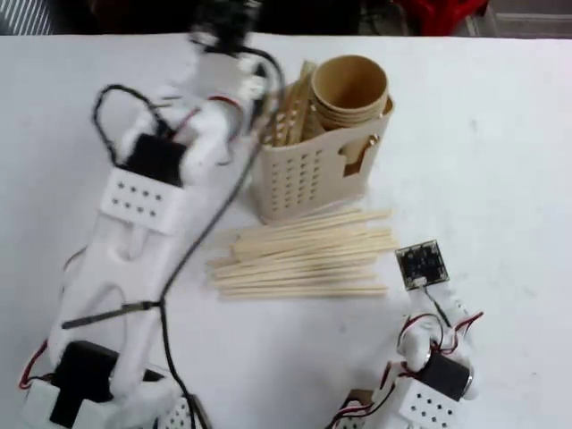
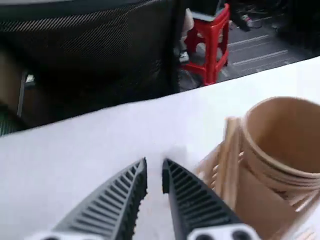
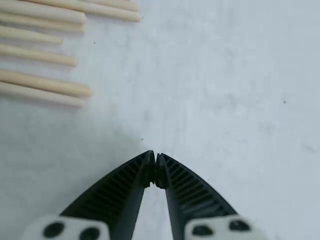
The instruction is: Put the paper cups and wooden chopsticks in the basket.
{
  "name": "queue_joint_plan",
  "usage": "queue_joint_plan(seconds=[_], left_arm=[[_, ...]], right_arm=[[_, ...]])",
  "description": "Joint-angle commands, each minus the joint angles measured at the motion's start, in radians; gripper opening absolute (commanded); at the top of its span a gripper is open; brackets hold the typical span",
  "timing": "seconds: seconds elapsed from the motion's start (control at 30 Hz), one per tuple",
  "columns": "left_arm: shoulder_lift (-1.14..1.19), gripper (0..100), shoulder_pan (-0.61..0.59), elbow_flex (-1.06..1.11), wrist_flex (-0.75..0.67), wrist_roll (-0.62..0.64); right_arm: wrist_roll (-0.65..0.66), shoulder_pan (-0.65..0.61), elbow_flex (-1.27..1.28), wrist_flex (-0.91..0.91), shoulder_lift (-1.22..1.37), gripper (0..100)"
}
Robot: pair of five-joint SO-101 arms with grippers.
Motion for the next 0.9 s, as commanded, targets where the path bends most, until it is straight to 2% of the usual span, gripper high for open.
queue_joint_plan(seconds=[0.0, 0.13, 0.23, 0.37, 0.5, 0.67, 0.77, 0.87], left_arm=[[0.008, 7, -0.153, 0.006, 0.104, 0.132], [0.048, 7, -0.278, 0.176, 0.121, 0.241], [0.110, 7, -0.311, 0.342, 0.017, 0.242], [0.189, 7, -0.337, 0.485, -0.204, 0.241], [0.205, 7, -0.374, 0.529, -0.281, 0.241], [0.205, 7, -0.374, 0.534, -0.285, 0.241], [0.202, 7, -0.375, 0.534, -0.281, 0.241], [0.202, 7, -0.375, 0.534, -0.282, 0.241]], right_arm=[[0.011, -0.012, 0.006, 0.002, -0.010, 1.7], [0.011, -0.012, 0.006, -0.002, -0.013, 1.8], [0.005, -0.013, 0.006, -0.065, -0.013, 1.8], [0.008, -0.028, 0.006, -0.127, -0.013, 1.8], [0.005, -0.071, -0.023, -0.182, -0.007, 2.8], [-0.003, -0.150, -0.238, -0.051, 0.002, 12.9], [-0.003, -0.209, -0.410, 0.025, 0.088, 11.5], [-0.003, -0.309, -0.559, 0.087, 0.291, 9.8]])
